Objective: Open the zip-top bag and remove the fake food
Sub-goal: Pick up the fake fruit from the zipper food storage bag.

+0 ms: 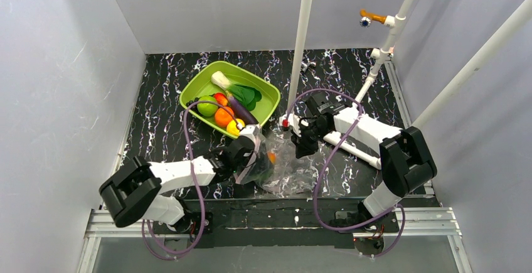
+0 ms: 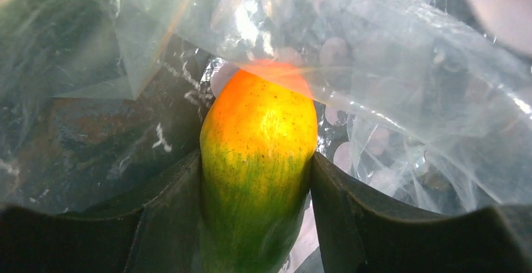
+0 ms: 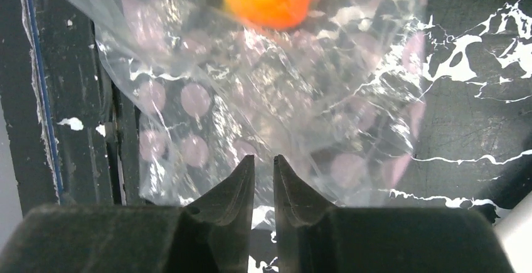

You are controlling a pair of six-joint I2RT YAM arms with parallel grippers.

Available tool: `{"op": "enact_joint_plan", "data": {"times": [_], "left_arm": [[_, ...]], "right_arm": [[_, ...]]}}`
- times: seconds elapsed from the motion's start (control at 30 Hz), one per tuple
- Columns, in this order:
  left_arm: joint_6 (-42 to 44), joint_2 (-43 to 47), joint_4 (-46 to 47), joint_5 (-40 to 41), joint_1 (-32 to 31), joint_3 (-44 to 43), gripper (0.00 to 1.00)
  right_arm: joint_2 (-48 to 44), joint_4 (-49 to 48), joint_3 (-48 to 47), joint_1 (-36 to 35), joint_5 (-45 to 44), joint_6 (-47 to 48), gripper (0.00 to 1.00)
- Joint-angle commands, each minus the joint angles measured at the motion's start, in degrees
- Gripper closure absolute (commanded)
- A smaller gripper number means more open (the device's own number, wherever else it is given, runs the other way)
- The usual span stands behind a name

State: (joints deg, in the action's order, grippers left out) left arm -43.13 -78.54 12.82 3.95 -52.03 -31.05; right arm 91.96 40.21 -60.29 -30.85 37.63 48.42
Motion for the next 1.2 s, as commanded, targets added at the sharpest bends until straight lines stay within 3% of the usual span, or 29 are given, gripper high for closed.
{"op": "enact_joint_plan", "data": {"times": [0.0, 0.2, 0.5, 0.9, 0.97, 1.0, 1.07, 1.13, 1.17], "left_arm": [[2.0, 6.4, -2.0, -1.0, -0.3, 4.1, 1.00], [2.8, 12.4, 0.6, -3.4, -0.3, 6.2, 1.00], [3.7, 11.7, 8.4, -10.2, -0.3, 8.8, 1.00], [2.6, 7.9, 12.7, -13.6, -0.3, 7.3, 1.00], [2.1, 7.9, 13.5, -13.8, -0.3, 7.3, 1.00], [2.1, 8.1, 13.5, -13.8, -0.3, 7.3, 1.00], [2.1, 9.2, 12.8, -13.3, -0.3, 7.5, 1.00], [2.2, 10.8, 11.5, -12.0, -0.3, 7.9, 1.00], [2.2, 11.7, 10.7, -11.3, -0.3, 8.1, 1.00]], "right_arm": [[-4.1, 2.2, 0.9, 1.6, 4.2, 4.9, 0.74], [-9.4, 4.8, 3.5, 4.5, 11.9, 11.8, 0.64], [-15.3, 2.6, 9.2, 5.2, 15.5, 17.8, 0.41], [-13.1, -1.4, 8.9, 2.5, 12.2, 14.1, 0.36], [-12.2, -3.1, 8.7, 1.7, 10.1, 11.6, 0.40], [-11.7, -3.8, 8.4, 1.5, 9.0, 10.5, 0.46], [-10.0, -3.2, 6.8, 1.5, 7.3, 9.3, 0.65], [-8.6, -1.4, 5.1, 1.5, 5.7, 9.0, 0.91], [-8.3, -1.0, 4.6, 1.6, 4.8, 8.7, 0.99]]}}
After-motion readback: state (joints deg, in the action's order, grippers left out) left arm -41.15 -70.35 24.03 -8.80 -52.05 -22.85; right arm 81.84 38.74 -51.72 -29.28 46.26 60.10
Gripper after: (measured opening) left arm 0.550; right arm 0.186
